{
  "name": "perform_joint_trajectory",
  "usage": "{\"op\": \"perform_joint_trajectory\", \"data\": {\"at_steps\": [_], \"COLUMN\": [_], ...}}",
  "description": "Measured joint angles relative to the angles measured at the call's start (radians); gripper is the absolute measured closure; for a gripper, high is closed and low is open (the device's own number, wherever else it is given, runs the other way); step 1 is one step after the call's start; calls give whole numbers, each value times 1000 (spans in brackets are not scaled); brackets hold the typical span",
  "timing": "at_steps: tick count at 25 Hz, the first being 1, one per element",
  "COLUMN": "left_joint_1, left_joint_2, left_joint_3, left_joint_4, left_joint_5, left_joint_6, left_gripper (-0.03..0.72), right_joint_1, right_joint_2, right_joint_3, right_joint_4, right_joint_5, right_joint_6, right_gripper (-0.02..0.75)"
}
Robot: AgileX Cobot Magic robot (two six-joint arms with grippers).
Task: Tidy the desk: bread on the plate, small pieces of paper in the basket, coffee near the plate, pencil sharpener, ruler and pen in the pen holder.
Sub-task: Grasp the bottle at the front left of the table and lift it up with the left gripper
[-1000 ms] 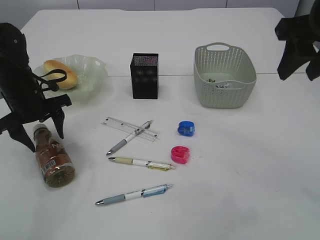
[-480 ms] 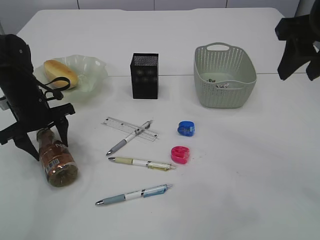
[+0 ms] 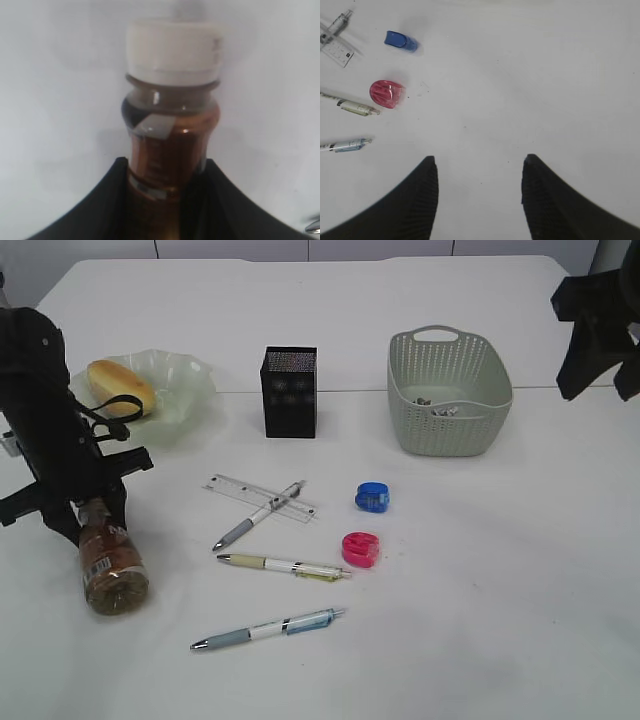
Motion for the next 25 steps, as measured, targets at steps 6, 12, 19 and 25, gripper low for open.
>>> {"op": "perform_joint_trajectory", "data": {"at_steps": [6,12,19,25], "left_joint_1": [0,0,2,2], "left_joint_2": [0,13,15,15], "left_joint_3": [-4,-70,-208,-215], "left_joint_4": [25,86,114,102], "left_joint_5": [13,71,175,183], "left_joint_6": [111,209,394,455], "left_gripper": [422,423,425,426], "right_joint_1": [0,0,0,0], "right_joint_2": [0,0,0,0], "right_joint_3": [0,0,0,0], "right_joint_4": [-1,-1,-1,-1], "right_joint_5": [0,0,0,0], "right_joint_6": [0,-2,-2,-2], "right_gripper": [339,339,339,339]}}
